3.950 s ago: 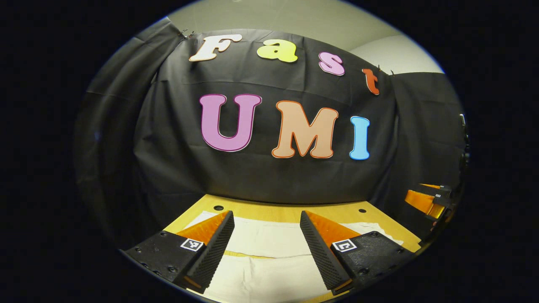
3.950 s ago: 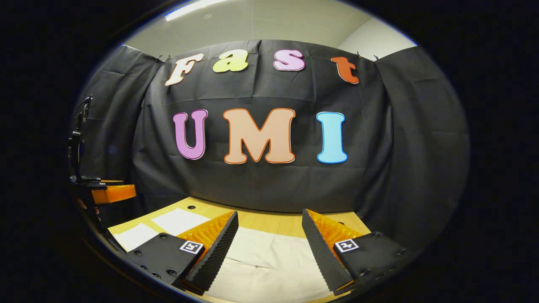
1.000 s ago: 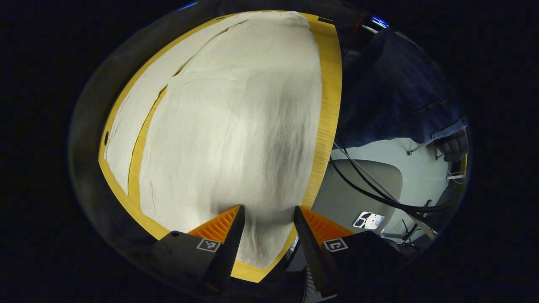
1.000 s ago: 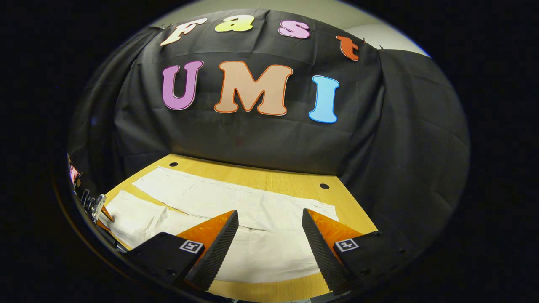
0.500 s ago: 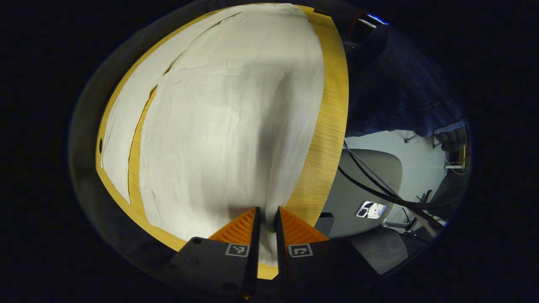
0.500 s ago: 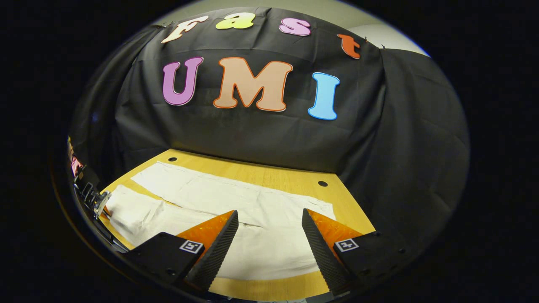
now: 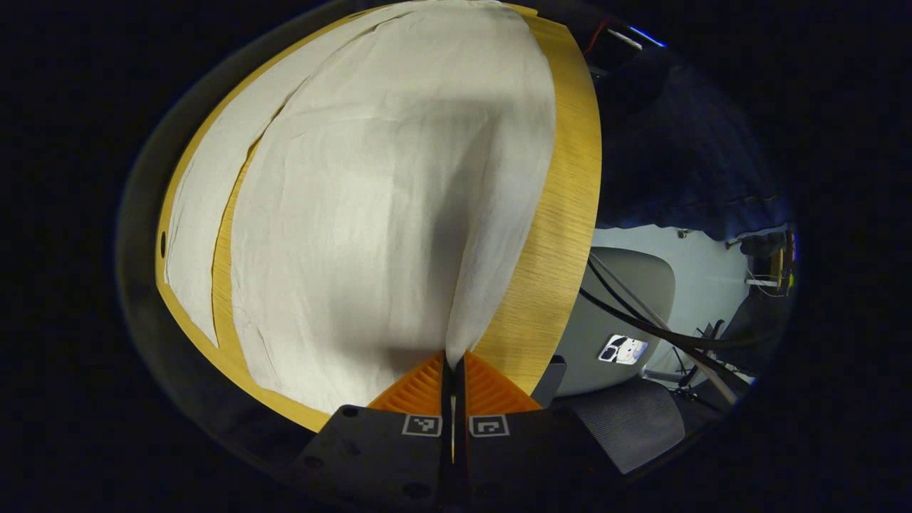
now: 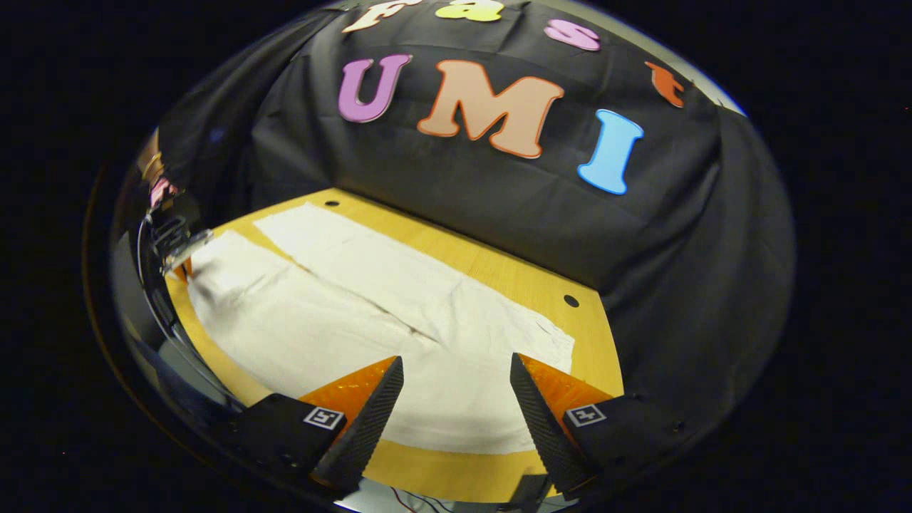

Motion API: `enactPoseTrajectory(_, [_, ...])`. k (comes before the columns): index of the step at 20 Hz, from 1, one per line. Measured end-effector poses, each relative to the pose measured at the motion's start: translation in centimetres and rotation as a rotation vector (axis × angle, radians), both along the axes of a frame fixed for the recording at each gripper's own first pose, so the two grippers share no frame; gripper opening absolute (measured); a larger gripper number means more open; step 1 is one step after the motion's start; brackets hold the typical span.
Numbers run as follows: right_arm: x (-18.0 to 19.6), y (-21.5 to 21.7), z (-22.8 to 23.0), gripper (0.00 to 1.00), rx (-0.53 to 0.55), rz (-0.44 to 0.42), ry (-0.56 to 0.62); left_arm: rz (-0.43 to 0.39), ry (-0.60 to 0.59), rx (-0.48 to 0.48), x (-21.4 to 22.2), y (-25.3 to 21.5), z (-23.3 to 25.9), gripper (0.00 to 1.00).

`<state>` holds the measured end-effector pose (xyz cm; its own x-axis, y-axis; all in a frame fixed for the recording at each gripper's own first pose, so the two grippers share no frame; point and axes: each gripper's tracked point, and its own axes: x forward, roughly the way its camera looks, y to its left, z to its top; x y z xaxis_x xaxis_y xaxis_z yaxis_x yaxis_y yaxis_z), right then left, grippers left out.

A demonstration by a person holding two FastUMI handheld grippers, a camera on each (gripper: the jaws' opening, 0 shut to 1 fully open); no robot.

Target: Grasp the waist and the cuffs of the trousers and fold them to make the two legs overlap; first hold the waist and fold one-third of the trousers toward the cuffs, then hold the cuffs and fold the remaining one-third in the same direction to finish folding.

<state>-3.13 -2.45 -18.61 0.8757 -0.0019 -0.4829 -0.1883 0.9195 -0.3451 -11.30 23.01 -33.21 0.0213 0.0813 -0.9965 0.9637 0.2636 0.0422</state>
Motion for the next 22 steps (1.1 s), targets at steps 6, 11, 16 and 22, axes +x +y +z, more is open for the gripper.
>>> enactPoseTrajectory(6, [-1.2, -5.1, -5.4, 0.97, -0.242, 0.260, 0.237, 0.019, -0.002, 0.042, 0.1, -0.2, -0.1, 0.00])
enactPoseTrajectory(11, [-1.5, -7.5, -10.4, 0.97, -0.302, 0.423, 0.436, 0.080, -0.001, 0.089, 0.3, -0.1, 0.1, 0.00])
enactPoseTrajectory(16, [-1.9, -9.3, -14.3, 0.97, -0.374, 0.550, 0.605, 0.100, 0.025, 0.131, 0.2, -0.2, 0.0, 0.00])
enactPoseTrajectory(22, [-2.2, -10.2, -16.6, 0.97, -0.418, 0.630, 0.708, 0.111, 0.033, 0.163, 0.1, -0.2, -0.1, 0.00])
